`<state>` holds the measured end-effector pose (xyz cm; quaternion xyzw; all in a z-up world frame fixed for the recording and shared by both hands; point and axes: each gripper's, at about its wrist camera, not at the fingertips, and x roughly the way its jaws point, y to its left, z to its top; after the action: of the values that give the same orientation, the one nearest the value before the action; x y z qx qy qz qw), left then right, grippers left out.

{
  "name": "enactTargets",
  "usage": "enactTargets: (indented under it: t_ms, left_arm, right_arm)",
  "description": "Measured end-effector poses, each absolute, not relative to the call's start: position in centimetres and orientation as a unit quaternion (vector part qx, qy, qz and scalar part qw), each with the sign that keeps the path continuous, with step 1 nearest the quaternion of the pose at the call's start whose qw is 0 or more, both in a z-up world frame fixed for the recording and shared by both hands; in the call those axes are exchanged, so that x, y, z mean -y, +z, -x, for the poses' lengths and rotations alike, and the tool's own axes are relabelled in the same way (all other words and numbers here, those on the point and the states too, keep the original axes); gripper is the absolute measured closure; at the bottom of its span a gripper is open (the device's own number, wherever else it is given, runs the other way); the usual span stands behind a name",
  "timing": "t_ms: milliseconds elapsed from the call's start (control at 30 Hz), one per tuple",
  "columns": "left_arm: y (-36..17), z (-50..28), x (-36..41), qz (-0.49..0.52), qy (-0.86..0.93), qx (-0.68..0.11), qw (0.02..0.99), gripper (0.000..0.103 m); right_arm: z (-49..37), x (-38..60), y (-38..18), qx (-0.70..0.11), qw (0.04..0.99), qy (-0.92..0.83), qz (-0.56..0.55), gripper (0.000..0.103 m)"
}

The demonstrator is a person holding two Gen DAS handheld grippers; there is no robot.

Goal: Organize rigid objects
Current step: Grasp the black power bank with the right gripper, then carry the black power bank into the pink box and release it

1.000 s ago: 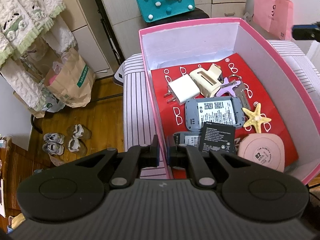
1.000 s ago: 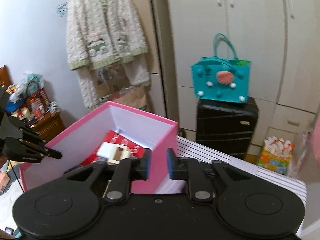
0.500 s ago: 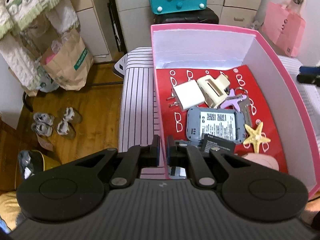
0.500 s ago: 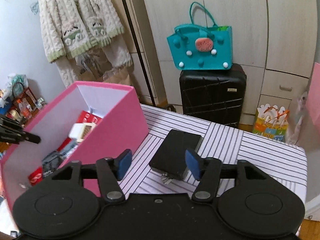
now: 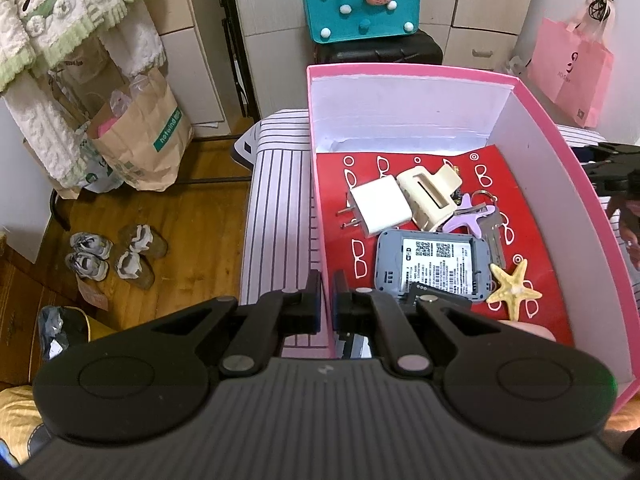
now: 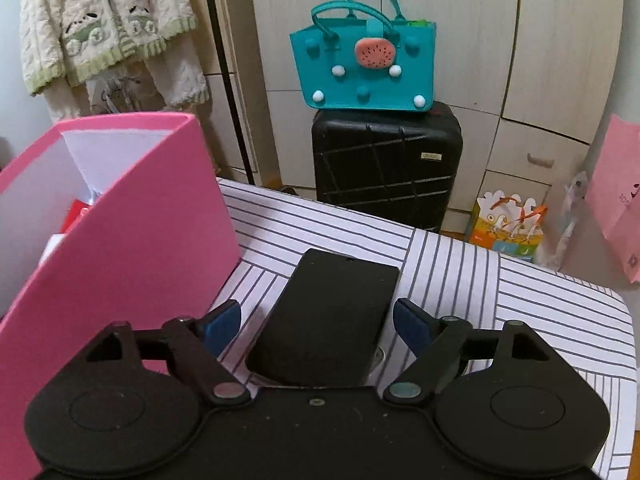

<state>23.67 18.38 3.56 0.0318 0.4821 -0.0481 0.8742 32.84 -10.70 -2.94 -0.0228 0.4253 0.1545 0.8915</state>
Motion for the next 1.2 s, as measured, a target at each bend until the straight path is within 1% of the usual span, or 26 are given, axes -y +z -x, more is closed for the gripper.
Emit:
enactTargets:
  t_ms: [67,133,167,200,500,833,1000,1200]
  left_arm:
    - [3.6,-23.6,-18.3,-0.032,-0.049,-0.482,0.874,0.099]
    - [3.5,-23.6,-18.3,-0.029,-0.051,-0.482,0.874,0.098]
    - [3.5,-23.7,-18.4,-0.026,-0.052,-0.482,0.874,0.098]
    - [3.5,-23.7,-18.5,-0.024,-0.054,-0.481,0.875,0.098]
    - [3.4,-23.5,-18.7,-0.021,-0.066,-0.476,0.877,0.097]
    - [3.3,-23.3,-19.6,-0.017,-0.1,-0.463,0.88,0.094]
    - [3.2,-23.2,-19.7,-0.023,-0.117,-0.461,0.88,0.093]
    - [3.1,-23.3,-19.9,-0.031,-0.134,-0.457,0.879,0.092]
  right_arm:
    - [-33.2,10.3,-3.4,-0.427,0.891,0.147,0.032,0.017]
    - [-33.2,10.0,-3.7,-0.424,0.894,0.14,0.042,0.031]
    - [-33.2,9.9,-3.7,-0.42,0.896,0.139,0.048,0.035]
    - [-33.1,9.9,-3.5,-0.419,0.895,0.142,0.05,0.037]
    - [-32.1,11.3,-1.3,-0.412,0.895,0.169,0.012,0.037]
    - [-28.5,13.3,3.6,-0.383,0.895,0.199,-0.115,0.037]
    - [-26.0,11.9,6.4,-0.371,0.892,0.223,-0.129,0.037]
    - [-23.0,9.5,8.2,-0.372,0.886,0.243,-0.131,0.037]
